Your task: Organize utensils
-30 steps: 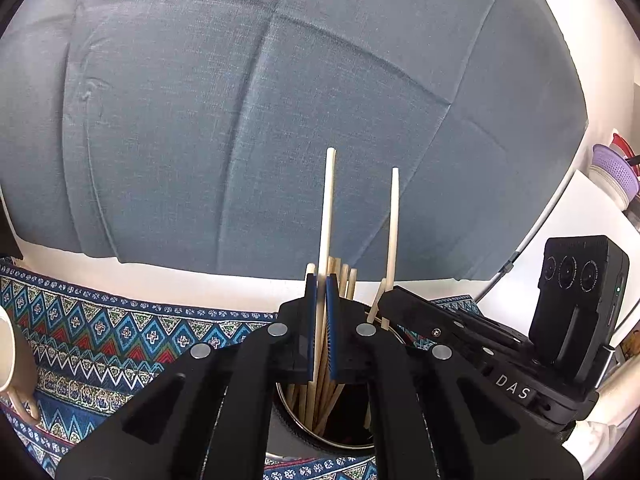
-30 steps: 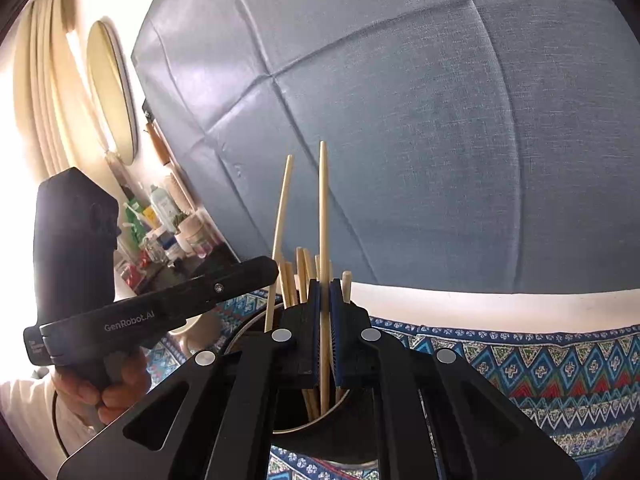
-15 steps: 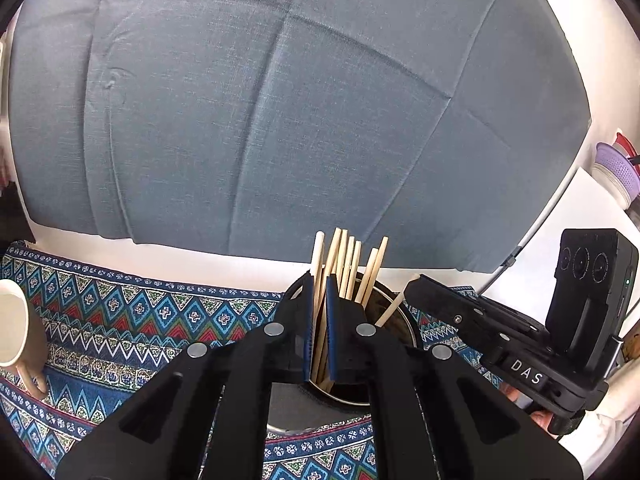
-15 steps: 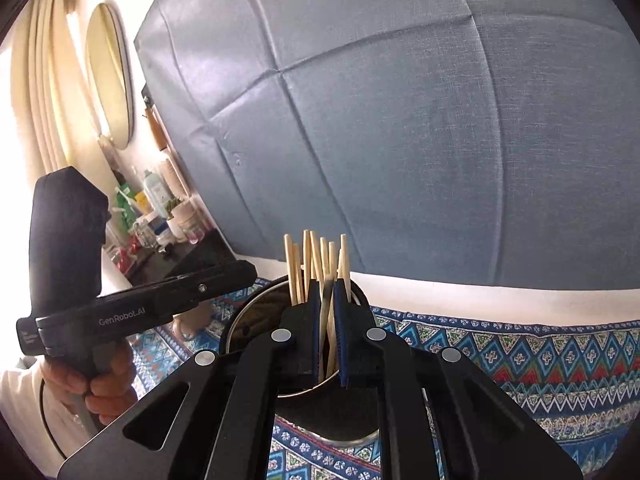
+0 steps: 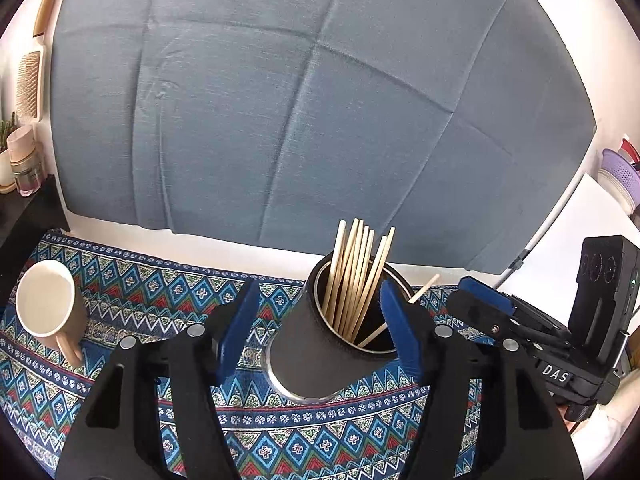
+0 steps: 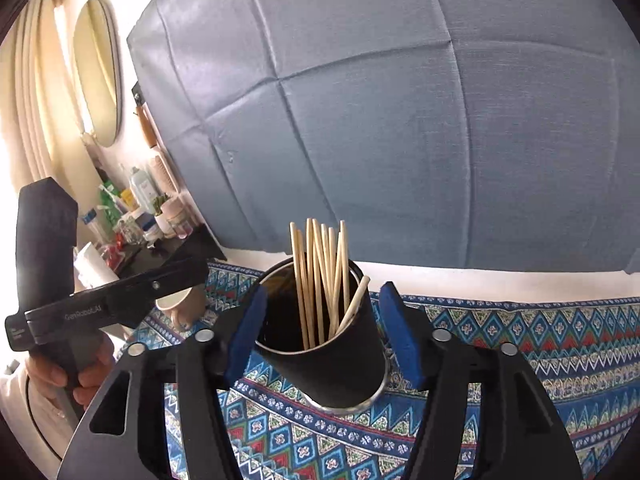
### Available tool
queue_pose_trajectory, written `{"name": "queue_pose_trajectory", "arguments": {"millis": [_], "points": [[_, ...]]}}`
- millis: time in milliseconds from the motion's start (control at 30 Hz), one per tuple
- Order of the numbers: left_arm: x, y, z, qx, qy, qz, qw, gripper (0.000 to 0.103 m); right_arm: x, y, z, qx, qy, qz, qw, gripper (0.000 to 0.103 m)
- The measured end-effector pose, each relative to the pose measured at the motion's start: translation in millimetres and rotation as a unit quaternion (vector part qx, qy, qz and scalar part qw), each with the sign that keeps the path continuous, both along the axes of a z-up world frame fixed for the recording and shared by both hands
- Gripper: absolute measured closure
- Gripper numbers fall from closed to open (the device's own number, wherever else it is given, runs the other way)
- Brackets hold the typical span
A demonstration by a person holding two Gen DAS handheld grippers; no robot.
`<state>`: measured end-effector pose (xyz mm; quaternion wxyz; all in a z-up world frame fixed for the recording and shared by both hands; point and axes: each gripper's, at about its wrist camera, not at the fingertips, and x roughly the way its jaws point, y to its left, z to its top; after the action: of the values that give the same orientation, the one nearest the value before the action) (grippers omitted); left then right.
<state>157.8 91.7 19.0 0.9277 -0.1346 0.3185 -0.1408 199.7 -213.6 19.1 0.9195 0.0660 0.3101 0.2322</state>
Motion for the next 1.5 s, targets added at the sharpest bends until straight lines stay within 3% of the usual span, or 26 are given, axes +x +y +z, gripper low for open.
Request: {"name": "queue_pose_trajectory", "arguments": {"millis": [33, 133, 167, 300, 467, 633, 700, 900, 1067, 1167, 1300, 1500], "points": [[-3, 2, 0, 0.003, 0.002, 0.005, 1.0, 0.03, -5, 0, 1, -0.004, 0.001, -0.002, 1.0, 0.037], [-17, 7, 3, 0.011, 0.002, 0.013, 0.9999, 0.02, -17, -3, 1, -0.019, 0.002, -0.02, 1.0, 0.018], [-21, 8, 3, 0.017, 0.006, 0.018, 0.9997, 0.011, -21, -4, 0, -0.02, 0.003, -0.025, 0.999, 0.018], [-36, 4, 2, 0.057, 0.012, 0.012, 0.9982, 0.007, -32, -13, -4, -0.024, 0.028, -0.055, 0.998, 0.016], [-58, -3, 1, 0.095, 0.018, 0.018, 0.9951, 0.006, -48, -28, -8, -0.036, 0.049, -0.092, 0.994, 0.013], [-81, 0, 2, 0.088, 0.055, 0.034, 0.994, 0.006, -73, -42, -6, -0.054, 0.102, -0.129, 0.985, 0.009], [-94, 1, 5, 0.083, 0.061, 0.04, 0.9939, 0.006, -91, -48, 0, -0.04, 0.099, -0.127, 0.986, 0.009], [-135, -1, 16, 0.095, 0.08, 0.058, 0.9905, 0.006, -138, -50, 15, -0.062, 0.118, -0.161, 0.978, 0.008], [-164, -15, 21, 0.132, 0.091, 0.047, 0.9859, 0.006, -170, -45, 21, -0.071, 0.13, -0.167, 0.975, 0.008], [-178, -25, 21, 0.151, 0.095, 0.033, 0.9834, 0.006, -184, -40, 24, -0.089, 0.128, -0.171, 0.973, 0.008], [-190, -30, 21, 0.138, 0.109, 0.026, 0.9841, 0.006, -198, -37, 22, -0.111, 0.135, -0.175, 0.969, 0.008], [-202, -41, 26, 0.162, 0.096, 0.032, 0.9816, 0.006, -212, -33, 20, -0.135, 0.144, -0.18, 0.964, 0.008]]}}
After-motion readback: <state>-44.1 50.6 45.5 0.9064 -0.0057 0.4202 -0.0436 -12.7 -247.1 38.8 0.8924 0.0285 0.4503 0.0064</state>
